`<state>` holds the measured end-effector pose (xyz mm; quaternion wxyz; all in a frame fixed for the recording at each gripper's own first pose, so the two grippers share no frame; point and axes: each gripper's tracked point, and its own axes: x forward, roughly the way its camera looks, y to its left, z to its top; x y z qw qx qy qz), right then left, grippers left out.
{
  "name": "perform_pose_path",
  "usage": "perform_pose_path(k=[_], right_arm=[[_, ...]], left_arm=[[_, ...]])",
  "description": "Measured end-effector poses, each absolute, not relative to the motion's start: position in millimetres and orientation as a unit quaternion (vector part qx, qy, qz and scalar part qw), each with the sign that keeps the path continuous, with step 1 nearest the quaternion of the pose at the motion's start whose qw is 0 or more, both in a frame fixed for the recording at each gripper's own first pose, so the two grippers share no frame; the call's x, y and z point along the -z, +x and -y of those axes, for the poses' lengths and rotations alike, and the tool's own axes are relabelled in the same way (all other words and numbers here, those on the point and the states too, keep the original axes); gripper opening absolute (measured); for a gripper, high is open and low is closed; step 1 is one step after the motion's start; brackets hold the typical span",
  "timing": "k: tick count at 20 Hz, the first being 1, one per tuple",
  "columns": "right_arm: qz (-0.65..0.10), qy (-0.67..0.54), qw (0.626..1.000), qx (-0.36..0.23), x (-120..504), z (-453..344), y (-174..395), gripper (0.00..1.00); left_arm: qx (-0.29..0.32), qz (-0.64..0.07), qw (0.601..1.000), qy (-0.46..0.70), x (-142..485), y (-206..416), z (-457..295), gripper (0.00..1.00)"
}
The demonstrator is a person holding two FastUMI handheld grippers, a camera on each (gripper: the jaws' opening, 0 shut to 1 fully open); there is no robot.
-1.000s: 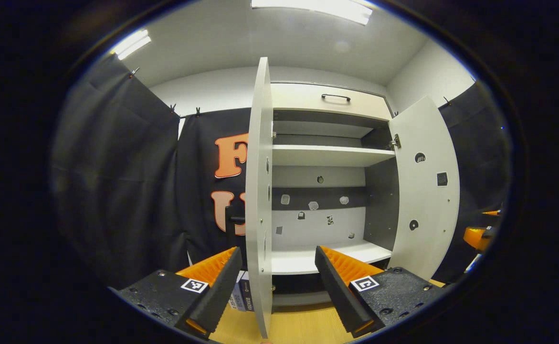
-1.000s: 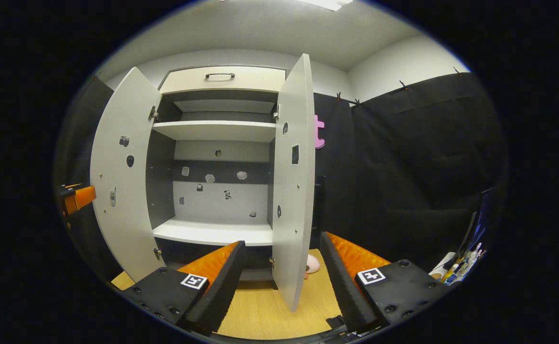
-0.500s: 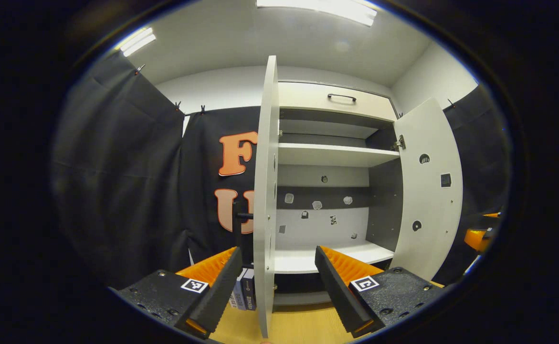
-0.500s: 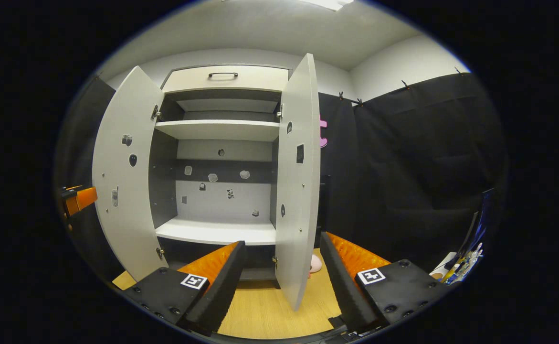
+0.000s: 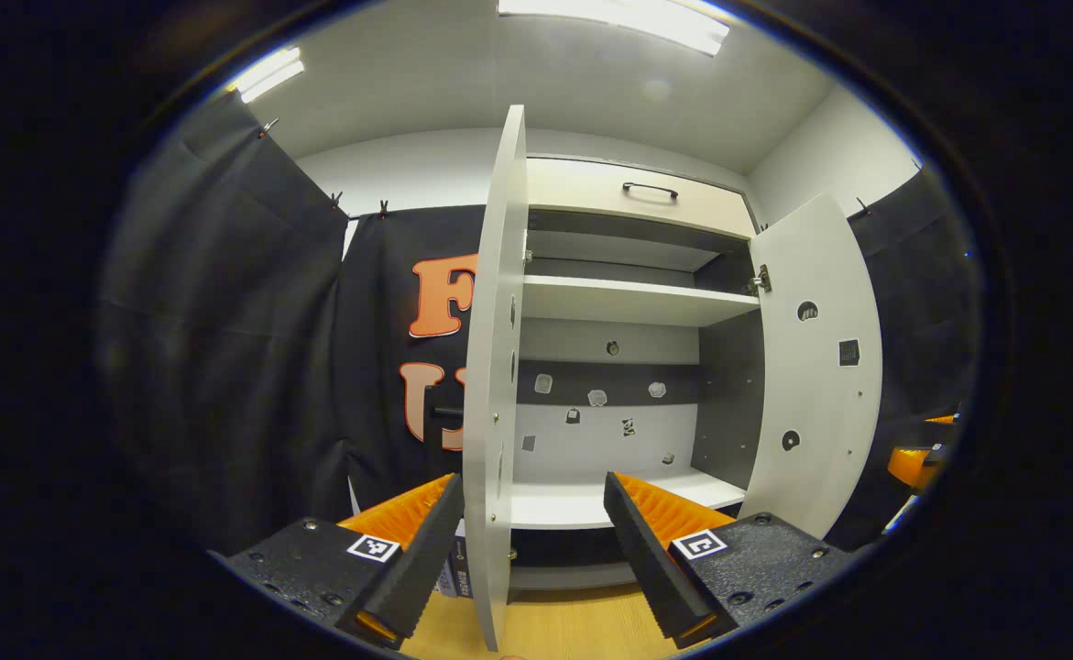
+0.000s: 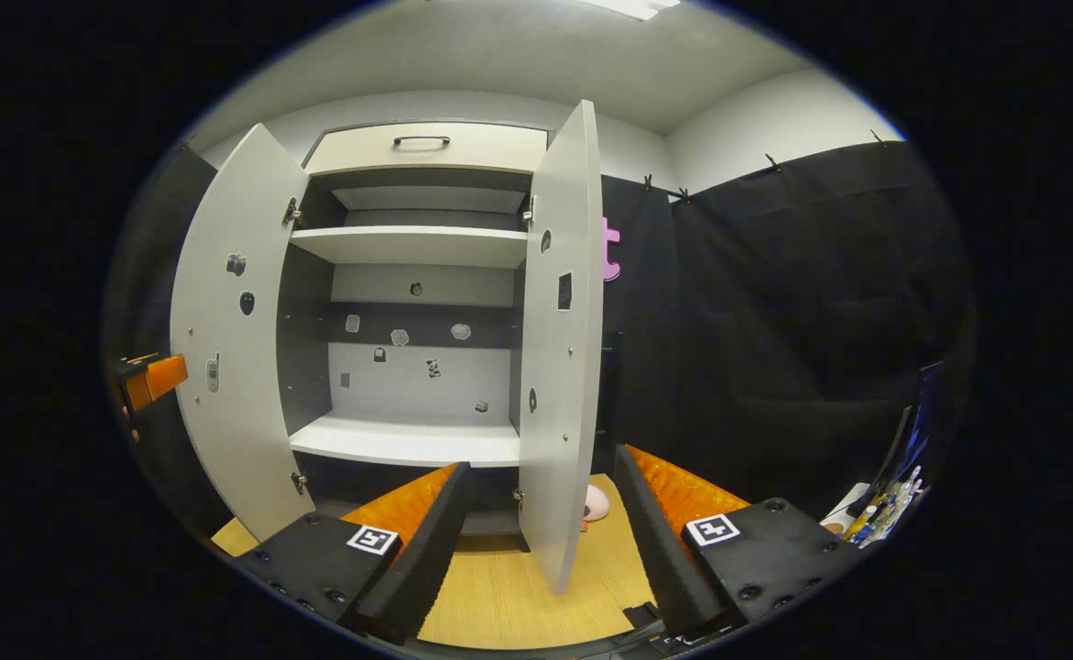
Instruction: Open the right door of the double-door shoe cabinet with the right hand, and open the left door with the left hand.
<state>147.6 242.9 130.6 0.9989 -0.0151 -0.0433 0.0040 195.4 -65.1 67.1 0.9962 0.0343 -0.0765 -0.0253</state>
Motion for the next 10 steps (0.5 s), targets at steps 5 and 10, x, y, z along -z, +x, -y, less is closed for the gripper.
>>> perform_pose_path(k=[5,10], right_arm=[[0.042,-0.009,0.999,0.002,-128,-236,151,0.99],[0.037,-0.007,0.999,0.013,-121,-224,154,0.94]], left_arm=[[0.045,0.072,0.996,0.025,-63,197,77,0.93],[0.089,0.07,0.993,0.023,-59,199,99,0.94]])
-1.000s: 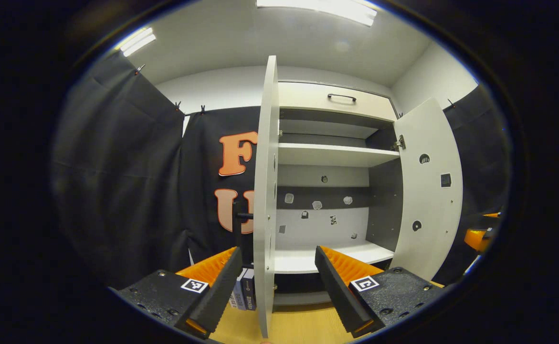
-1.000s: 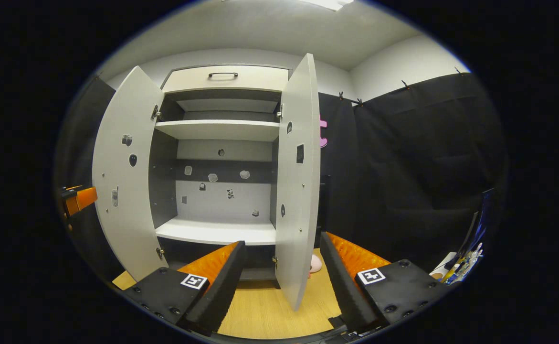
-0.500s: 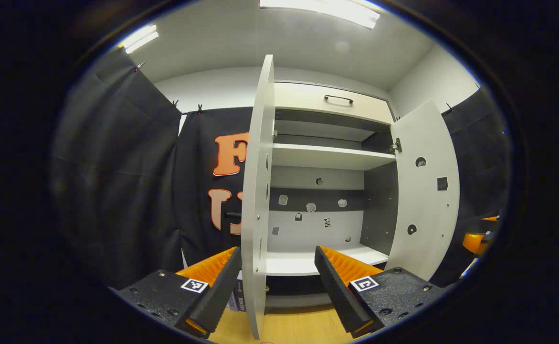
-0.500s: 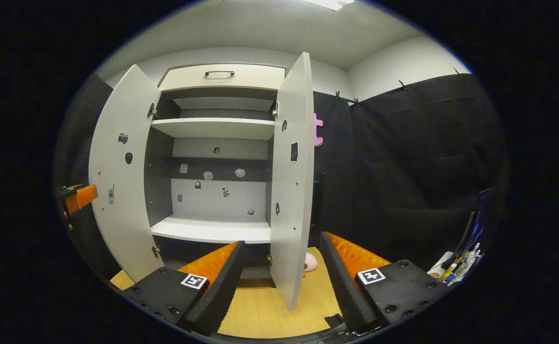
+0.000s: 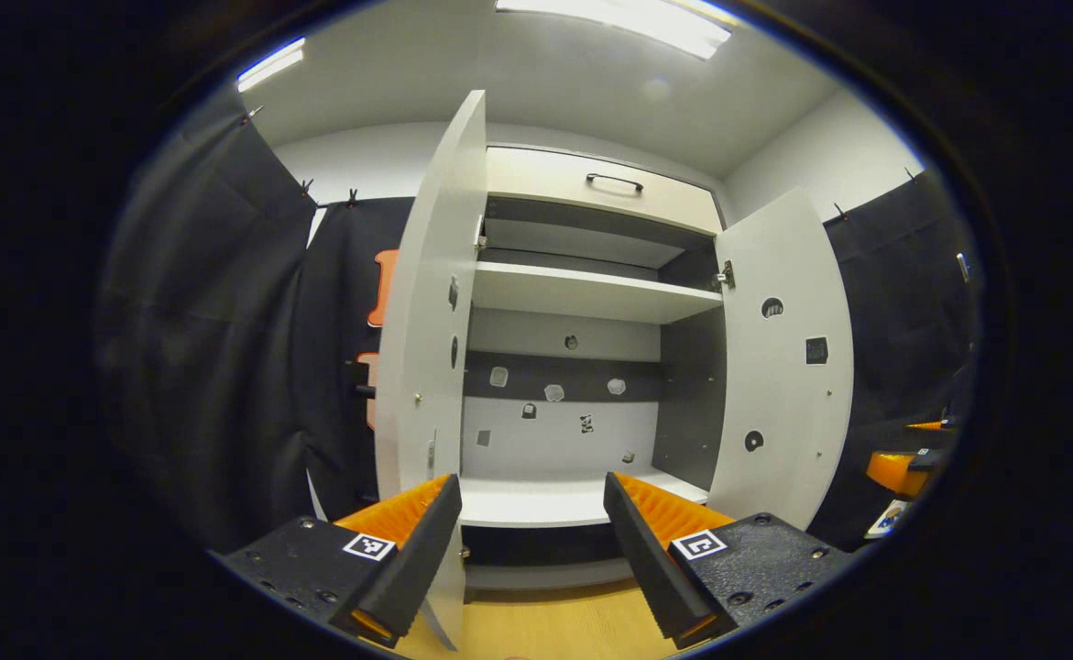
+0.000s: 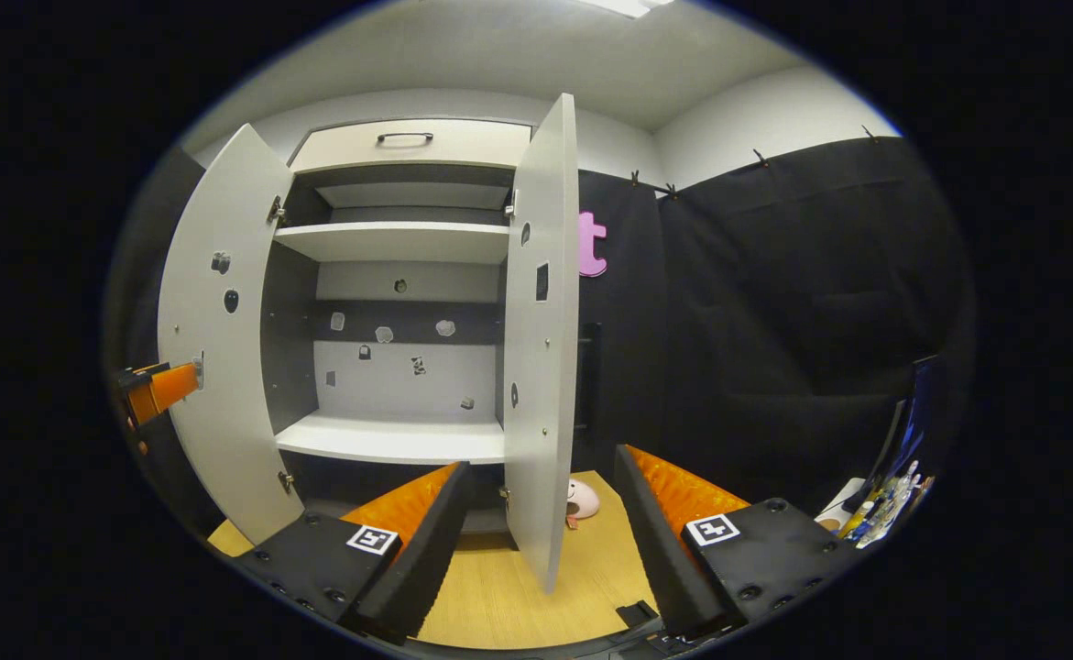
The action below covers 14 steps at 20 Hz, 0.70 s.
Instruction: Open the right door of the double-door shoe cabinet with the right hand, and open the left door with the left hand.
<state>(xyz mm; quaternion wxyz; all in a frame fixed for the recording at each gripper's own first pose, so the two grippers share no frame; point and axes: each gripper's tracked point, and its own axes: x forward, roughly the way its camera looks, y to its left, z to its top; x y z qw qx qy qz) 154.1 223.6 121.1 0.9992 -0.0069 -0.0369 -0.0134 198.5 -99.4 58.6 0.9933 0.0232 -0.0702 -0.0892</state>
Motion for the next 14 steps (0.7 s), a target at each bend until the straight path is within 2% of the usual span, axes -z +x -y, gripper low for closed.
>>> perform_pose_path(k=[3,4,7,9,10,11,14], right_arm=[[0.037,0.002,0.999,0.027,-119,-202,155,0.94],[0.038,0.003,0.999,0.034,-120,-193,157,0.94],[0.051,-0.003,0.998,0.038,-129,-172,163,0.94],[0.063,-0.004,0.998,0.024,-138,-165,171,0.94],[0.066,-0.003,0.998,0.014,-141,-162,176,0.99],[0.07,-0.001,0.998,0.003,-145,-159,181,0.94],[0.071,0.0,0.997,-0.028,-152,-151,198,0.94]], left_arm=[[0.134,0.063,0.989,0.014,-52,196,127,0.96],[0.142,0.06,0.988,0.015,-51,195,133,0.93],[0.147,0.062,0.987,0.02,-51,196,142,0.94],[0.141,0.07,0.987,0.015,-54,198,148,0.95],[0.135,0.075,0.988,0.011,-58,198,149,0.95],[0.126,0.083,0.989,0.006,-61,201,151,0.95],[0.076,0.108,0.991,0.002,-74,207,142,0.94]])
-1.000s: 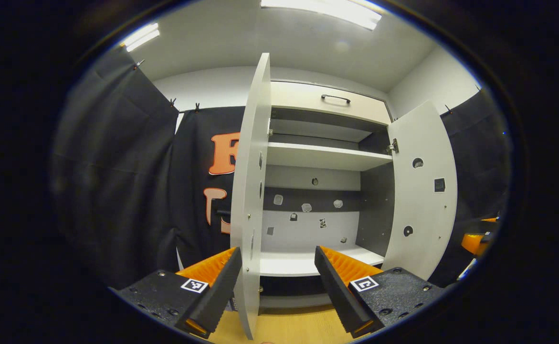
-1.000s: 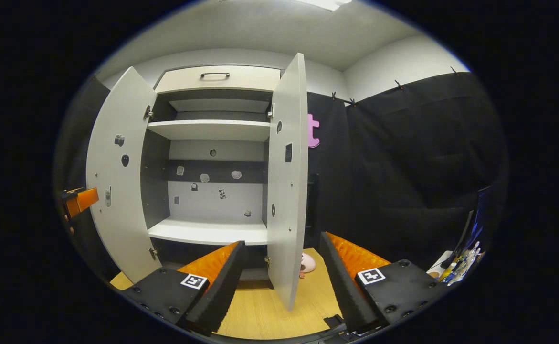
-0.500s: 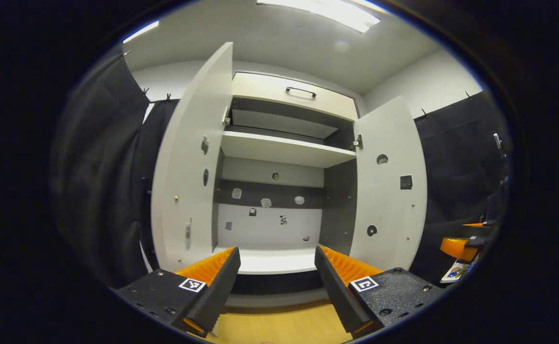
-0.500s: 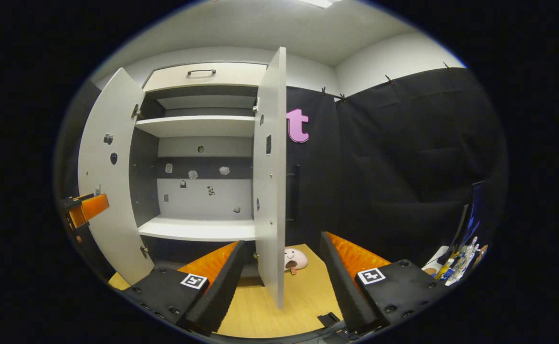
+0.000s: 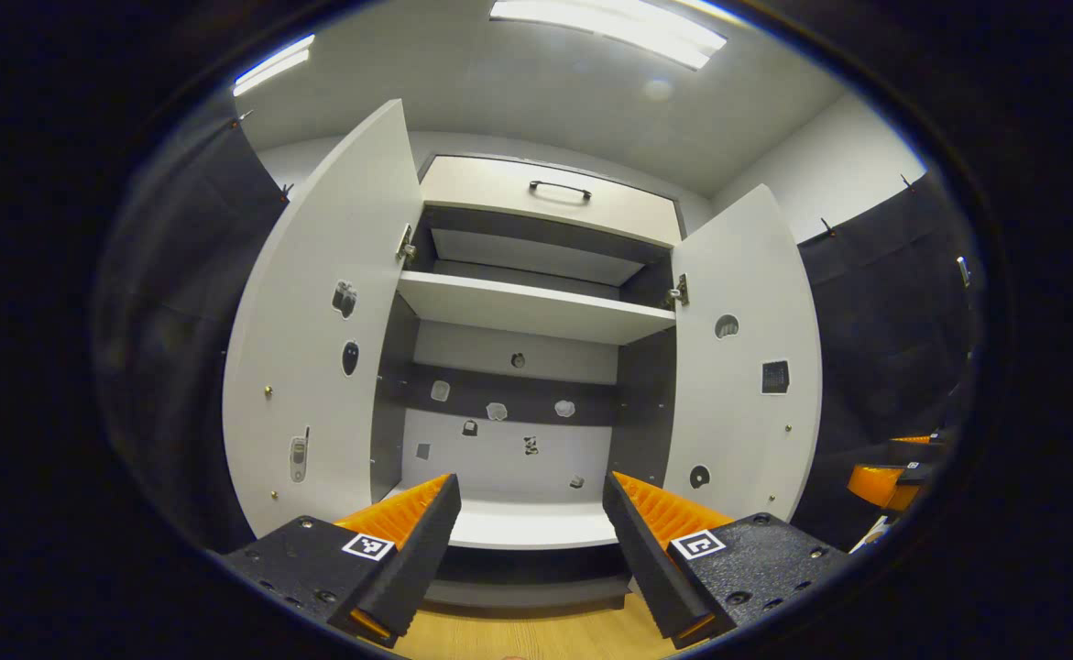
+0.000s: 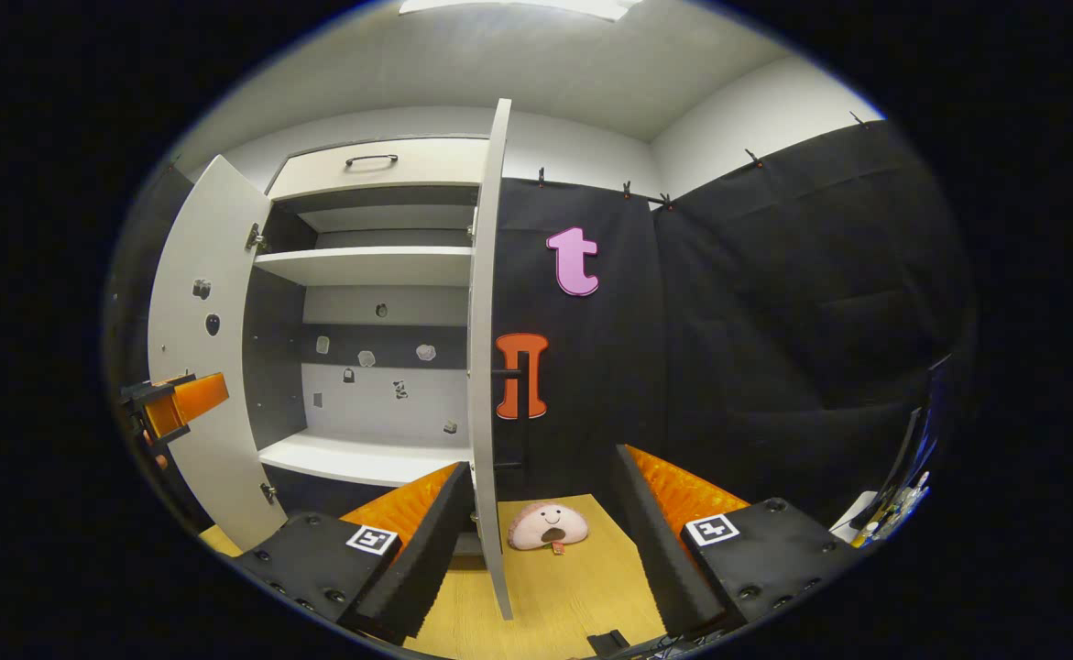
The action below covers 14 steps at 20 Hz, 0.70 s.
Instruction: Open the right door of the double-door shoe cabinet with the right hand, and open the left door with the left hand.
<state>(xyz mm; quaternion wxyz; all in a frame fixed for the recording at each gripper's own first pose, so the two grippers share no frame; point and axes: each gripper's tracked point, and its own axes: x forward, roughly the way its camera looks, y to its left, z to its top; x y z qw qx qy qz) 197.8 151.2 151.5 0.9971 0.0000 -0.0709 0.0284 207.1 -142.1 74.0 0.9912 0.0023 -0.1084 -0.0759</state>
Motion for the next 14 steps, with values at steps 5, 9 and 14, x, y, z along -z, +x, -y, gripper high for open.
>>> perform_pose_path(k=[5,9,14], right_arm=[[0.069,-0.004,0.995,-0.067,-157,-129,211,0.99],[0.081,-0.007,0.994,-0.073,-161,-86,213,0.99],[0.069,0.034,0.996,-0.041,-151,9,214,0.99]], left_arm=[[0.108,0.117,0.987,-0.031,-80,195,177,0.93],[0.229,0.165,0.958,-0.049,-99,157,265,0.96],[0.351,0.167,0.919,-0.065,-98,134,378,0.92]])
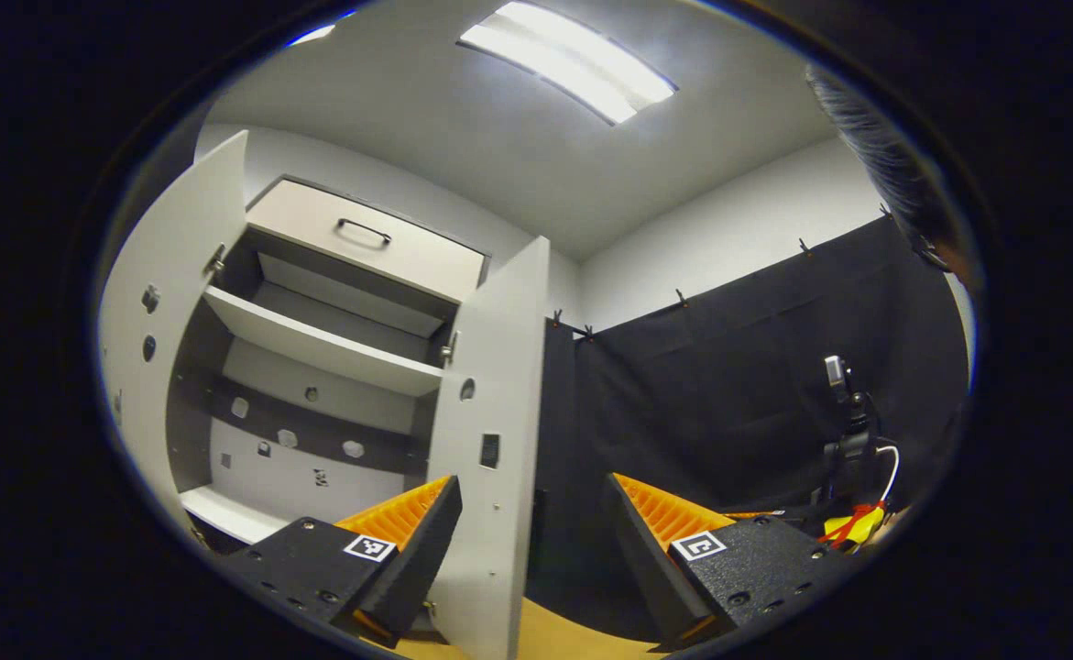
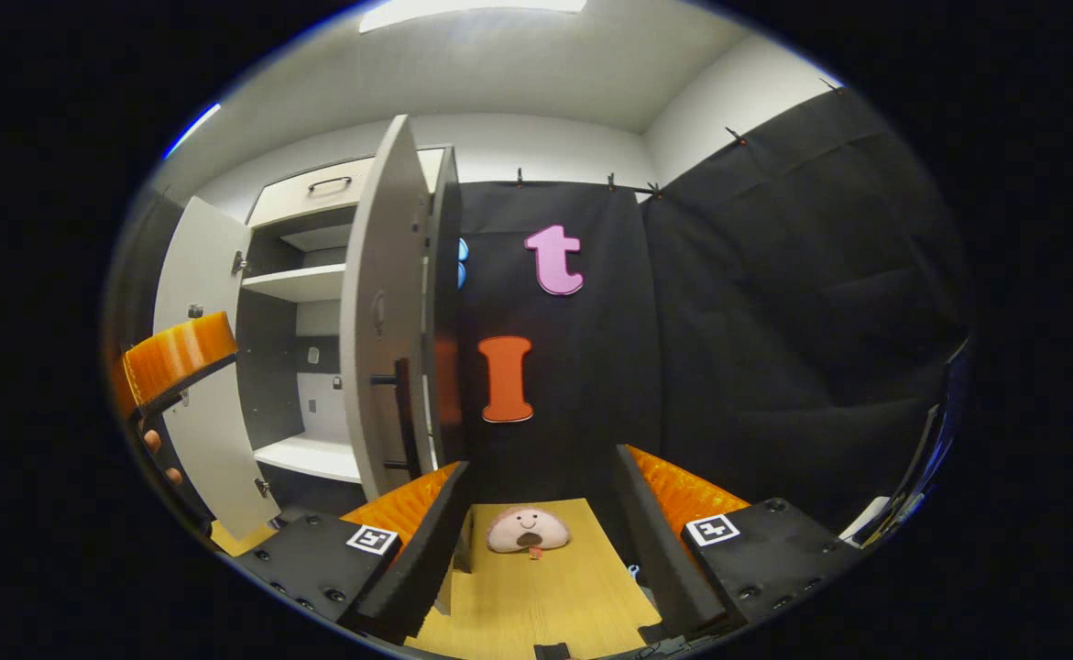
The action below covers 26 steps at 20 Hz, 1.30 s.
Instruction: Open the right door of the double-door shoe cabinet with the right hand, and open the left door with the left hand.
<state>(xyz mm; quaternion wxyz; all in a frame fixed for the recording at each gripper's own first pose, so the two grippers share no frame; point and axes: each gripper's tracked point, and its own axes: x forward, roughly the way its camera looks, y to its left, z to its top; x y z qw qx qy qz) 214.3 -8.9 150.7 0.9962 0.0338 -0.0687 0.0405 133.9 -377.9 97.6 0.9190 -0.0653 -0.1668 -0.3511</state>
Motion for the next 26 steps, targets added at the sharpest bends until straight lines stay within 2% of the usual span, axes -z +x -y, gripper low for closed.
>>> perform_pose_path(k=[1,2,3,4,5,6,7,8,10,13,14,15,16,17,18,21,23,24,26], right_arm=[[0.066,0.039,0.997,-0.028,-146,32,213,0.94],[0.061,0.043,0.997,-0.011,-138,54,214,0.93],[0.054,0.048,0.997,0.005,-128,78,215,0.93],[0.048,0.053,0.997,0.019,-118,100,213,0.93],[0.042,0.058,0.997,0.033,-107,121,212,0.98],[0.038,0.063,0.996,0.046,-103,138,214,0.89],[0.035,0.067,0.996,0.056,-96,153,216,0.89],[0.034,0.069,0.995,0.066,-89,167,216,0.96],[0.027,0.072,0.993,0.087,-69,195,216,0.97],[0.024,0.094,0.991,0.094,-43,221,214,0.97],[0.023,0.105,0.99,0.091,-35,228,211,0.89],[0.024,0.116,0.989,0.088,-29,232,210,0.97],[0.031,0.127,0.988,0.086,-27,238,210,0.96],[0.043,0.136,0.986,0.084,-26,243,210,0.89],[0.049,0.142,0.985,0.085,-22,250,210,0.97],[0.059,0.133,0.987,0.061,-1,249,219,0.98],[0.099,0.093,0.991,0.004,14,237,237,0.98],[0.104,0.076,0.992,-0.014,33,234,252,0.98],[0.053,0.058,0.997,-0.01,90,250,293,0.98]], left_arm=[[0.373,0.156,0.912,-0.069,-91,131,400,0.94],[0.396,0.148,0.903,-0.074,-86,127,421,0.96],[0.418,0.143,0.893,-0.087,-81,122,439,0.93],[0.437,0.13,0.884,-0.103,-78,120,454,0.94],[0.452,0.115,0.876,-0.122,-75,119,466,0.94],[0.459,0.102,0.872,-0.139,-74,122,473,0.93],[0.457,0.092,0.872,-0.149,-72,131,474,0.94],[0.449,0.086,0.876,-0.151,-68,140,480,0.94],[0.428,0.065,0.892,-0.13,-51,157,498,0.94],[0.42,0.019,0.902,-0.095,-13,165,524,0.95],[0.408,0.004,0.909,-0.088,2,165,531,0.95],[0.392,-0.005,0.916,-0.079,13,166,531,0.95],[0.379,-0.006,0.923,-0.068,21,169,532,0.95],[0.37,0.0,0.927,-0.058,26,174,534,0.92],[0.364,0.011,0.93,-0.048,30,181,540,0.95],[0.335,0.024,0.941,-0.031,59,208,558,0.92],[0.275,0.009,0.961,-0.008,90,239,548,0.92],[0.245,0.004,0.97,-0.007,101,256,541,0.95],[0.22,0.005,0.975,-0.011,119,284,534,0.95]])
